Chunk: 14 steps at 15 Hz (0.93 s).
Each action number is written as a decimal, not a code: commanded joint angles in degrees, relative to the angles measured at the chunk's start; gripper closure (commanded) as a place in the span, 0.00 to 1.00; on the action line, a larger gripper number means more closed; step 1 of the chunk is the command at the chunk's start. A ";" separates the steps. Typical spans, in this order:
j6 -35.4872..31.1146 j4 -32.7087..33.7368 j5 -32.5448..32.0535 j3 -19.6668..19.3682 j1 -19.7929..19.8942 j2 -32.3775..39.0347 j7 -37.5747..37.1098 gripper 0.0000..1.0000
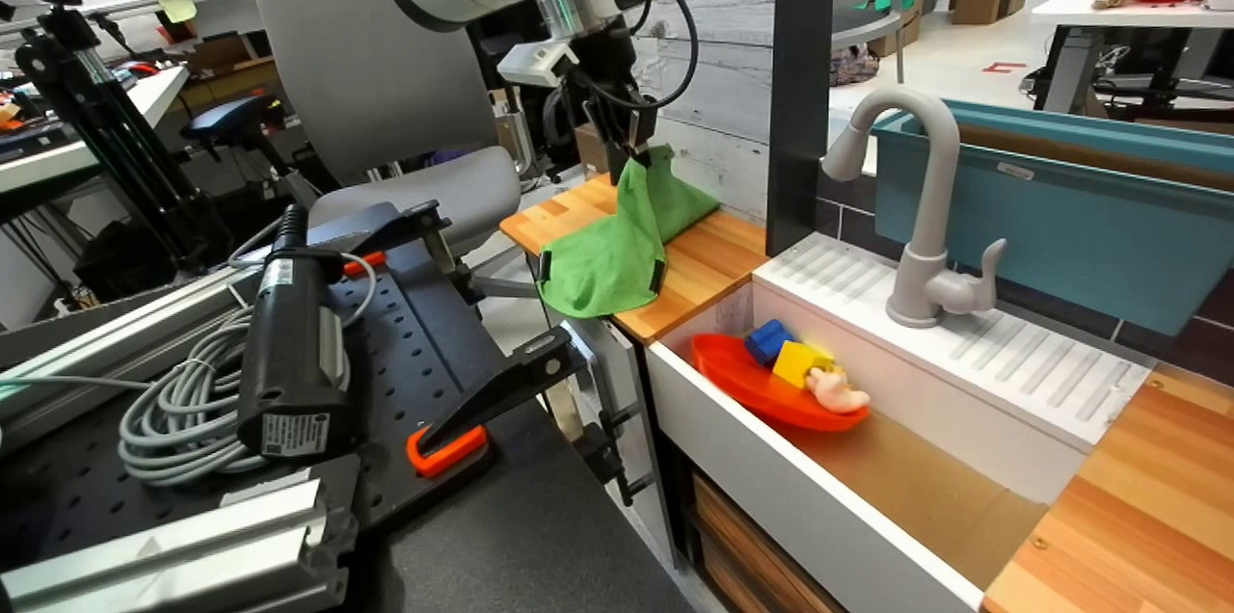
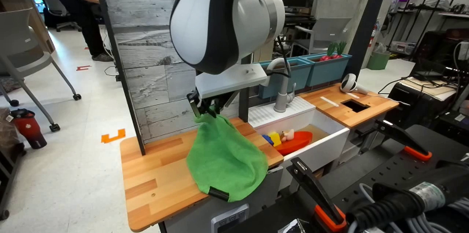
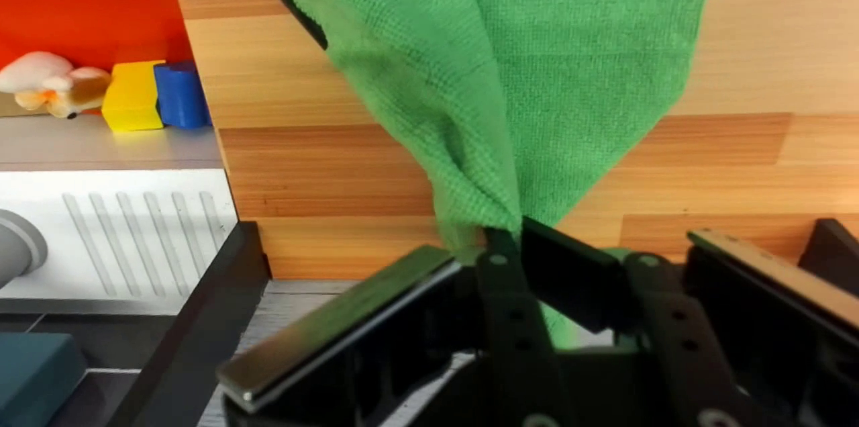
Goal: Fold the green towel from right to left
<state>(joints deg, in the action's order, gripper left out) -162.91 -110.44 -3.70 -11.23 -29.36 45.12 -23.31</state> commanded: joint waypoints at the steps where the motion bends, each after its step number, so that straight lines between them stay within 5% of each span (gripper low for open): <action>1: 0.66 -1.60 -2.25 -0.56 -2.28 0.23 -0.92 0.98; 14: 10.01 6.83 -3.11 3.50 -1.95 13.23 2.53 0.98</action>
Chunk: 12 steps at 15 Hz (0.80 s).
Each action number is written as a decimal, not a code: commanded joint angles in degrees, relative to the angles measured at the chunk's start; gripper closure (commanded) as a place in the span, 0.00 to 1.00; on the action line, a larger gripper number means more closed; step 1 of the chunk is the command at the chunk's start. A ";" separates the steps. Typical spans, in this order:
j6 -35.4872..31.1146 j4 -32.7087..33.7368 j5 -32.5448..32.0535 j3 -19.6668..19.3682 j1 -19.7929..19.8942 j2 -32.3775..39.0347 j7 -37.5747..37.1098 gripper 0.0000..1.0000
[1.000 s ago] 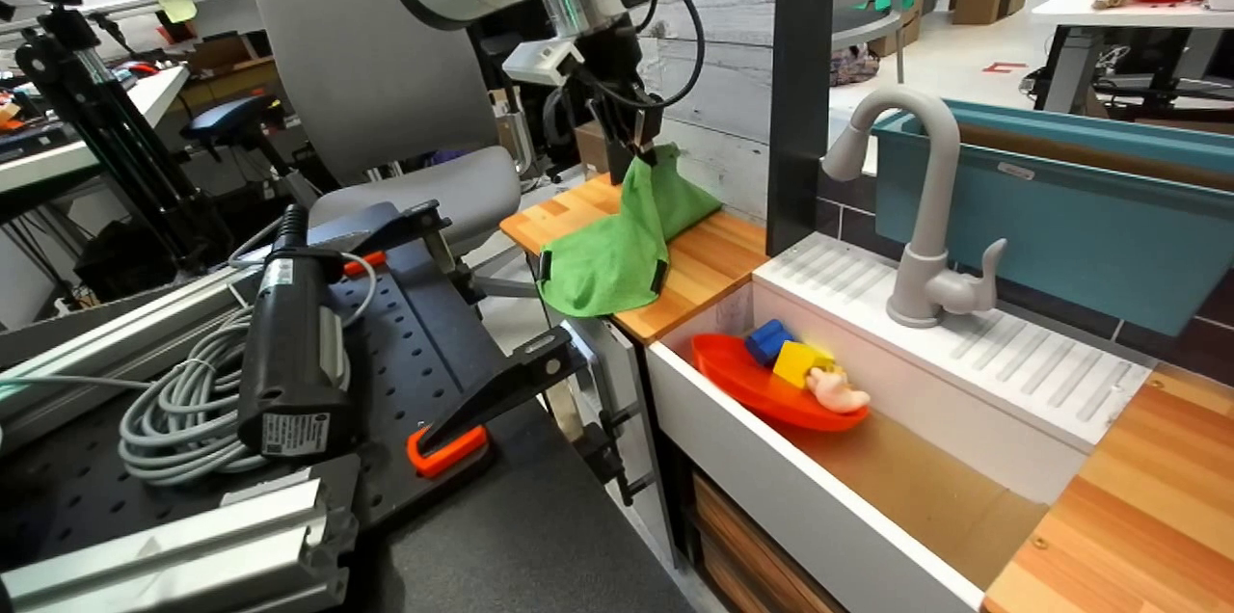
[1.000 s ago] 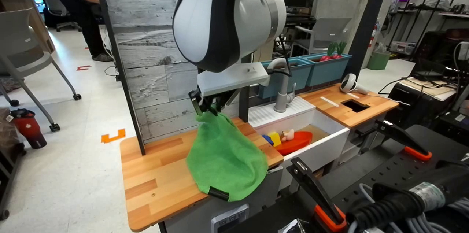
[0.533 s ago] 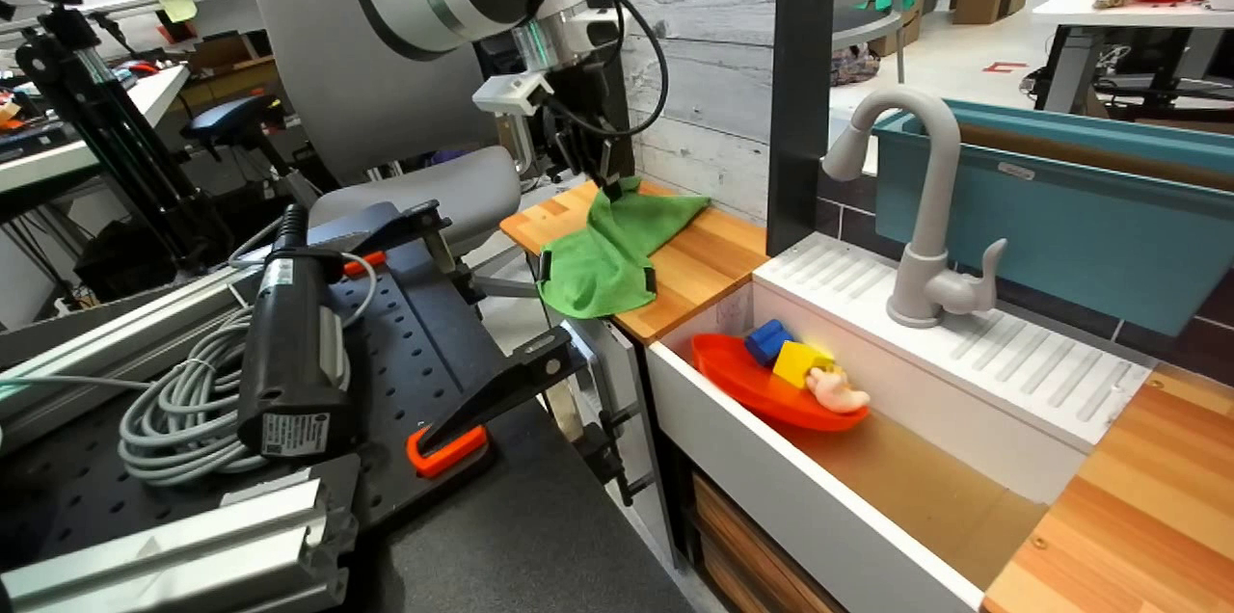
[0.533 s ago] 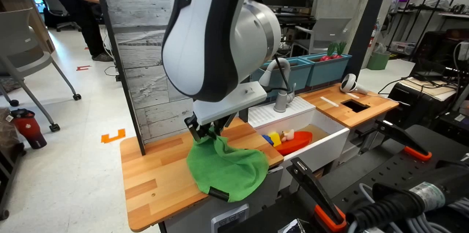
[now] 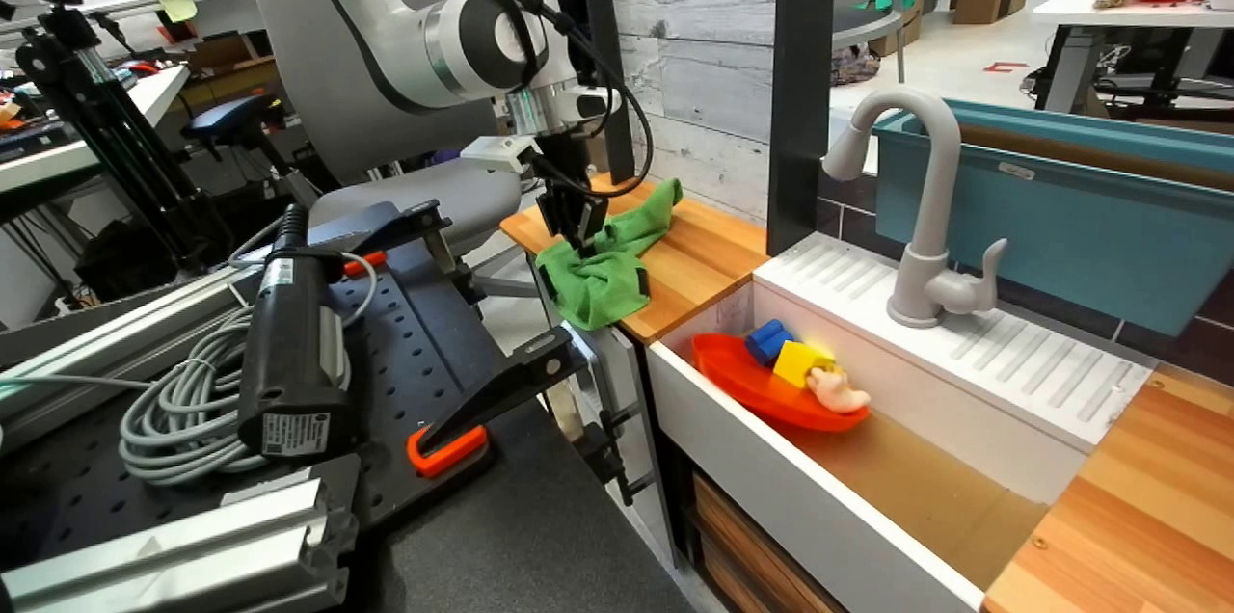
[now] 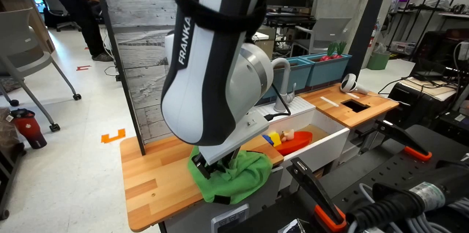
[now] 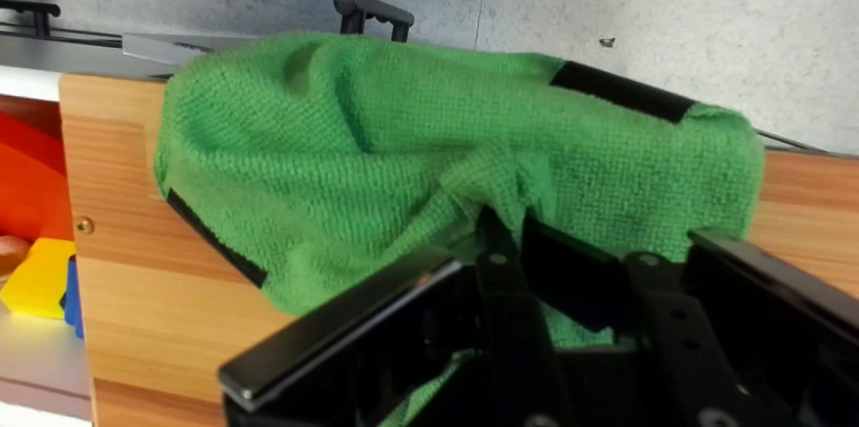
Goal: Fold the green towel from right to left
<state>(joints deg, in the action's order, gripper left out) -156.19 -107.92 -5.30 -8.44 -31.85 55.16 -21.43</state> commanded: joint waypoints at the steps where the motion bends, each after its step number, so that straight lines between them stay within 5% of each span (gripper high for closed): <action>1: 4.37 4.88 -1.97 0.30 0.24 3.10 0.33 0.68; 6: 4.87 5.43 -2.17 0.55 0.98 1.84 0.20 0.38; 12: -2.11 -2.07 -2.10 -1.28 0.52 -6.81 -1.11 0.00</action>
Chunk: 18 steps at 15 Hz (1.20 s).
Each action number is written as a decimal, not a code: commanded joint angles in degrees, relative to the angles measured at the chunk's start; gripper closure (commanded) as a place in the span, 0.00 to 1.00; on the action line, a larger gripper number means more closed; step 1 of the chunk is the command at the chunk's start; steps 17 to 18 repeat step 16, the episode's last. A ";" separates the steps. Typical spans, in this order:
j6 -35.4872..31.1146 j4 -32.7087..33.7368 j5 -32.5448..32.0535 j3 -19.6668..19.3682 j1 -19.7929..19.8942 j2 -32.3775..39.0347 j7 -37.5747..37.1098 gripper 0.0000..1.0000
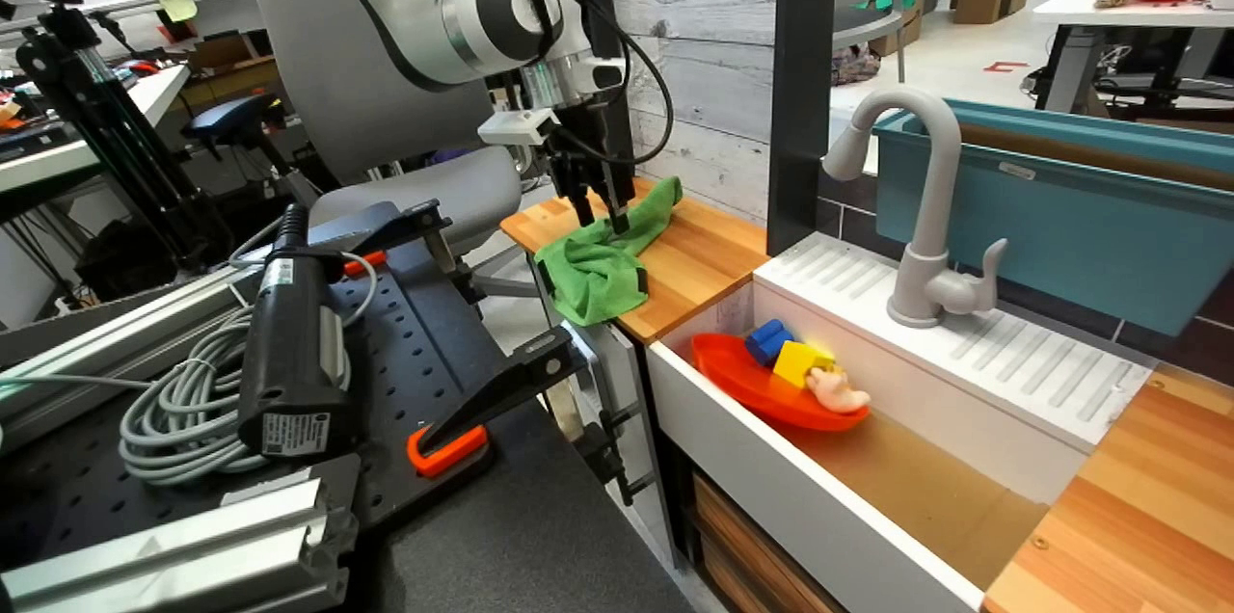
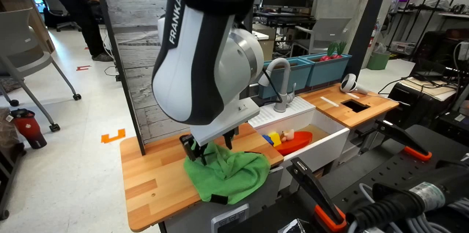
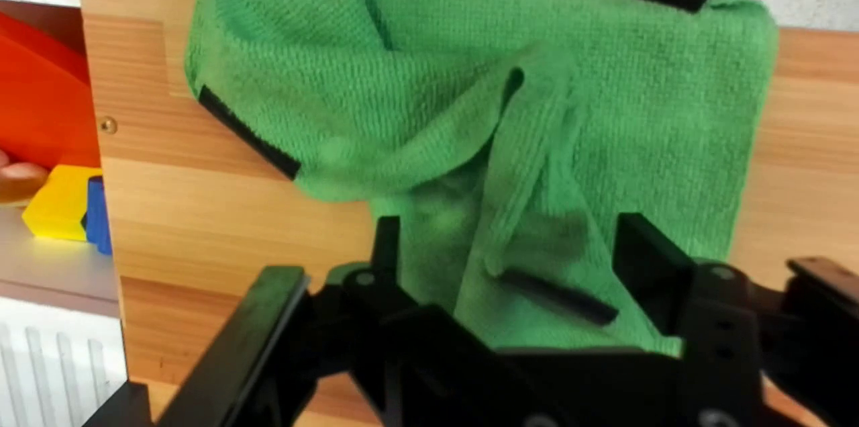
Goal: Fold the green towel from right to left
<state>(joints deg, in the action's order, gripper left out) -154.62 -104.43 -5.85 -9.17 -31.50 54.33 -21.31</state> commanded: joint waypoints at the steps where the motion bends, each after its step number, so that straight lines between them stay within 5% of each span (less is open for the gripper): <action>1: -5.36 -7.62 -1.41 -0.80 0.13 -8.23 -1.32 0.00; 4: -9.23 -13.50 -2.16 -1.97 -0.28 -14.13 -0.21 0.00; 5: -6.61 -7.03 -1.03 -0.82 0.55 -8.59 -0.67 0.00; 18: -7.36 -11.90 -1.70 -1.07 0.56 -13.12 -0.78 0.00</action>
